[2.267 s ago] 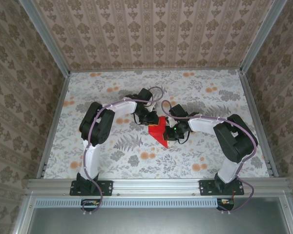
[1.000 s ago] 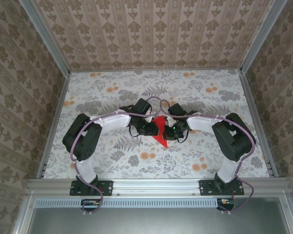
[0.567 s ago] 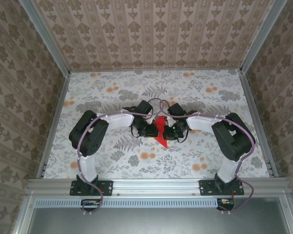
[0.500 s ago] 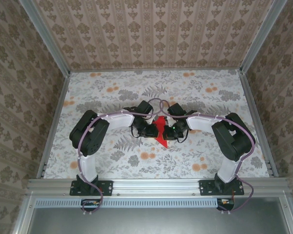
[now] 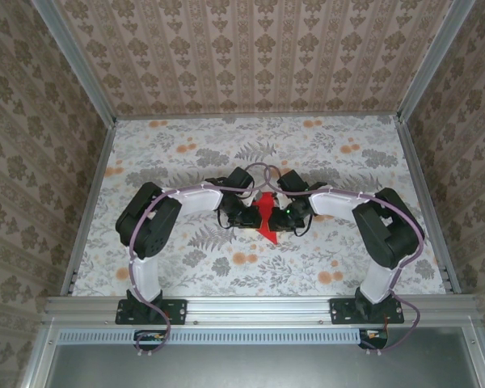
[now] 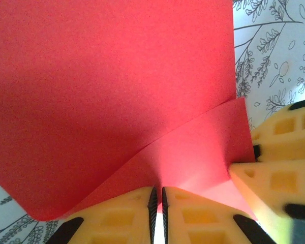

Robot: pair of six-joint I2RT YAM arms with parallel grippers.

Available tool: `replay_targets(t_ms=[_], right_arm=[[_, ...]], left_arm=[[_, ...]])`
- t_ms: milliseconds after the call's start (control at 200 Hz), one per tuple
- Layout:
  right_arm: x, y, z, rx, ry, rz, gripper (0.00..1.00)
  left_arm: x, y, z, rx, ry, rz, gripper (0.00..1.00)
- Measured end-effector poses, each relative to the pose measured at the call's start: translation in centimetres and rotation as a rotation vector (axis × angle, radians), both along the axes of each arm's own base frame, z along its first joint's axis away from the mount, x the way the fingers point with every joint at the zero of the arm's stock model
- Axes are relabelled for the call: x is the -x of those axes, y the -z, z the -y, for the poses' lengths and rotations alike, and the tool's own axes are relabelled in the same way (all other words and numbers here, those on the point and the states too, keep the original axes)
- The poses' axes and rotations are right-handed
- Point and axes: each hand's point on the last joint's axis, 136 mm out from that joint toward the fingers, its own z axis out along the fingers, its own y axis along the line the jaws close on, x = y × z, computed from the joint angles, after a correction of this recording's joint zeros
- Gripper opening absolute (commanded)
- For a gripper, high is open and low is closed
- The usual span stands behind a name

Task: Fold a paper plane with a square sheet of paper (fold left side to right side)
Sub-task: Third fold the triangle at the center of the table.

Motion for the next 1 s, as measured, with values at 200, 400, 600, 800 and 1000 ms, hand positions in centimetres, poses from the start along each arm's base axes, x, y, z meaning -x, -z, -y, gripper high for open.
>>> replay_targets(t_ms=[200, 400, 600, 800, 1000], right_arm=[[-0.4, -3.2, 1.1, 0.001, 0.032, 0.077, 0.37], [0.4, -5.8, 1.5, -0.046, 0.086, 0.121, 0.21], [3.4, -3.7, -0.4, -0.110, 0.110, 0.012, 0.05], [4.0, -1.6, -2.4, -0.122, 0.112, -0.059, 0.05], [2.4, -1.5, -3.5, -0.140, 0.122, -0.044, 0.05]], left_arm=[[0.0, 0.0, 0.0, -0.003, -0.002, 0.002, 0.15], [0.0, 0.0, 0.0, -0.005, -0.004, 0.001, 0.15], [0.0, 0.0, 0.0, -0.005, -0.004, 0.002, 0.15], [0.0, 0.1, 0.0, -0.006, -0.003, 0.000, 0.15], [0.0, 0.1, 0.0, -0.006, -0.002, 0.000, 0.15]])
